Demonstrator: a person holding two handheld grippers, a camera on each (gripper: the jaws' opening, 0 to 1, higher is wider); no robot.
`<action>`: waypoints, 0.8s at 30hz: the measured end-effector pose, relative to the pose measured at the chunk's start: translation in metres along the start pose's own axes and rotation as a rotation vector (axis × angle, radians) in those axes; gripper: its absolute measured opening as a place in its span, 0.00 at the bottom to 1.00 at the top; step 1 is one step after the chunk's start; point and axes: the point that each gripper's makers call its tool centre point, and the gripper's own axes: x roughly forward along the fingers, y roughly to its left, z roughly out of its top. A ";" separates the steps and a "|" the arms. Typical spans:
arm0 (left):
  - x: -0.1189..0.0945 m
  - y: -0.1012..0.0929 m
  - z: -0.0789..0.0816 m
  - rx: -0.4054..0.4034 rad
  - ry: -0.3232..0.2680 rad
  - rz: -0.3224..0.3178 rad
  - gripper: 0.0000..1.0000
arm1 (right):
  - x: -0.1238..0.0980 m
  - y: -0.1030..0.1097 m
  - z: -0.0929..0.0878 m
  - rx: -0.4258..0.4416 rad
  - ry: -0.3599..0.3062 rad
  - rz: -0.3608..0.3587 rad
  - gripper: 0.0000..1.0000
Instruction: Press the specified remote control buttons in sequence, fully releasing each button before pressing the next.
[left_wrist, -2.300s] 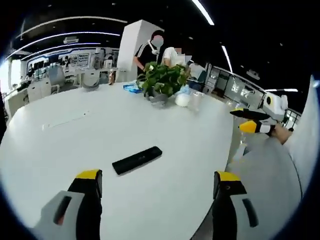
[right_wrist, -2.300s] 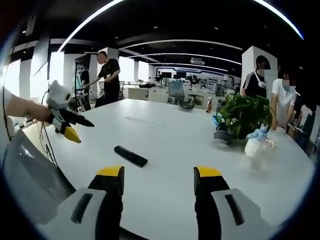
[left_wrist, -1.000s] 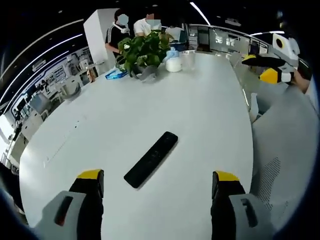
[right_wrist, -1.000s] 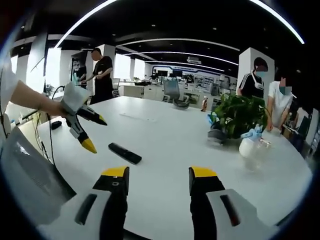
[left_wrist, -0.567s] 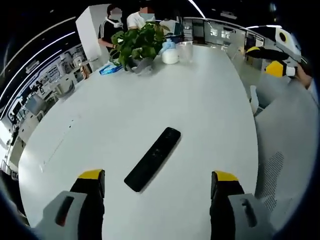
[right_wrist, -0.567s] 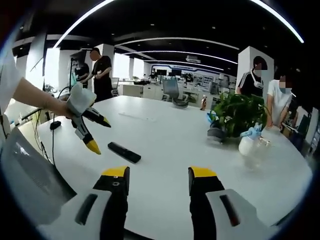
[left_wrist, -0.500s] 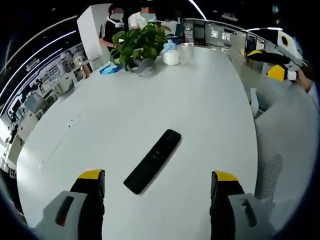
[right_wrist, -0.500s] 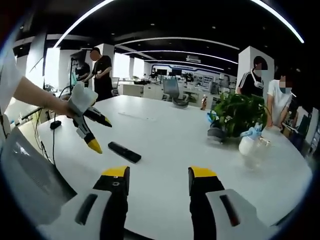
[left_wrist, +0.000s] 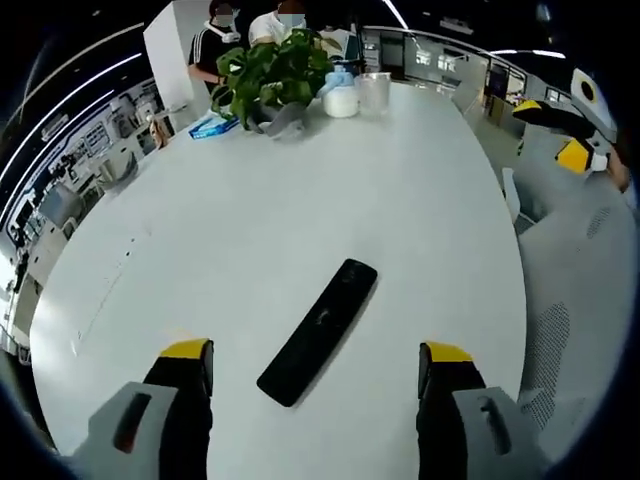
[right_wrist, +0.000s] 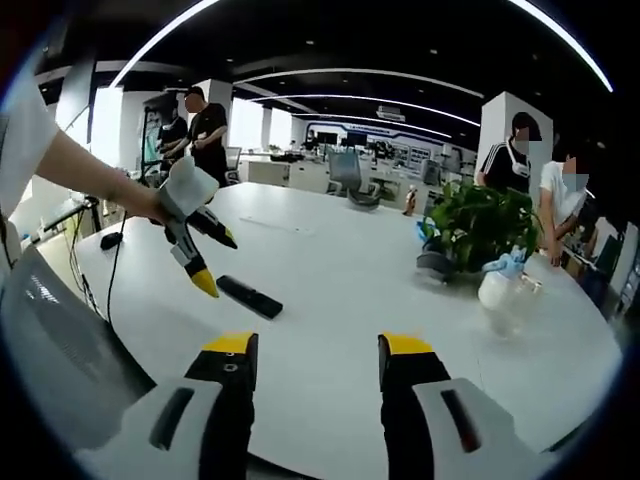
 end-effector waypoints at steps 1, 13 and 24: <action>0.002 0.001 -0.002 0.010 0.017 0.003 0.82 | 0.000 0.000 0.000 0.002 0.002 0.003 0.49; 0.017 0.004 -0.002 0.040 0.064 -0.027 0.80 | 0.001 0.000 -0.003 -0.001 0.019 0.005 0.48; 0.022 0.010 -0.009 0.006 0.082 -0.049 0.79 | 0.002 -0.001 -0.005 0.000 0.031 -0.002 0.48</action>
